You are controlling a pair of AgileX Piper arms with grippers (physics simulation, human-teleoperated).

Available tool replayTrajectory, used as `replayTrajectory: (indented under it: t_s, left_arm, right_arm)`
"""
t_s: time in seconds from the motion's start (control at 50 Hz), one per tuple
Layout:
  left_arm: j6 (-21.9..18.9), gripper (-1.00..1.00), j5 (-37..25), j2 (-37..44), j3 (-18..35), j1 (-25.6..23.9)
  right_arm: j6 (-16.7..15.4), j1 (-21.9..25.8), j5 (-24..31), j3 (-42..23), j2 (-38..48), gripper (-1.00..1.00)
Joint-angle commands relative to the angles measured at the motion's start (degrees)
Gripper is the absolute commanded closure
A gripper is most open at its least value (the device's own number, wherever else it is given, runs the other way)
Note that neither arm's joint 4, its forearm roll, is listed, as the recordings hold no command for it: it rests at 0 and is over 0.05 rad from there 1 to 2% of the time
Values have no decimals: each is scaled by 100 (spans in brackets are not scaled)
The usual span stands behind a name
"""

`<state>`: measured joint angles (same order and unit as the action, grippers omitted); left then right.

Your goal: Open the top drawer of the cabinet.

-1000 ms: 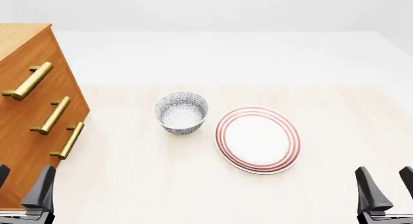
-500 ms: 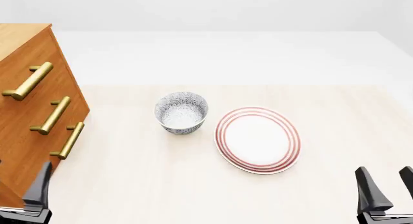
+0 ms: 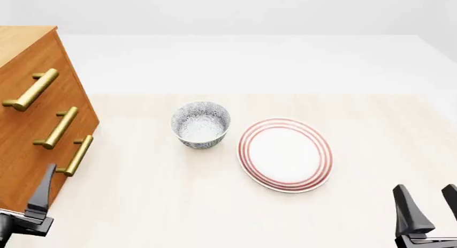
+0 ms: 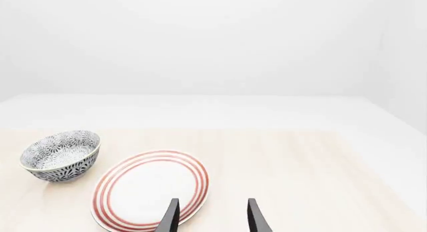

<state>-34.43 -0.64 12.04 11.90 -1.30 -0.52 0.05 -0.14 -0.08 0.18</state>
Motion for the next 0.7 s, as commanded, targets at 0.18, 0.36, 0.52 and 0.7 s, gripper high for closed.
replayTrajectory:
  t_s: [0.18, 0.36, 0.52, 0.7]
  left_arm:
    - [-2816, -100, 561, 1402, 477, 34]
    - [-3123, -100, 954, 1731, 386, 104]
    - [-3424, -100, 1417, 2197, 404, 104]
    - [-3840, -100, 1993, 2708, 331, 218]
  right_arm:
    - [0, 1, 0, 0, 0, -100]
    - [0, 0, 0, 0, 0, -100]
    - [-1, 1, 0, 0, 0, -100]
    - [-1, 0, -1, 0, 0, -100]
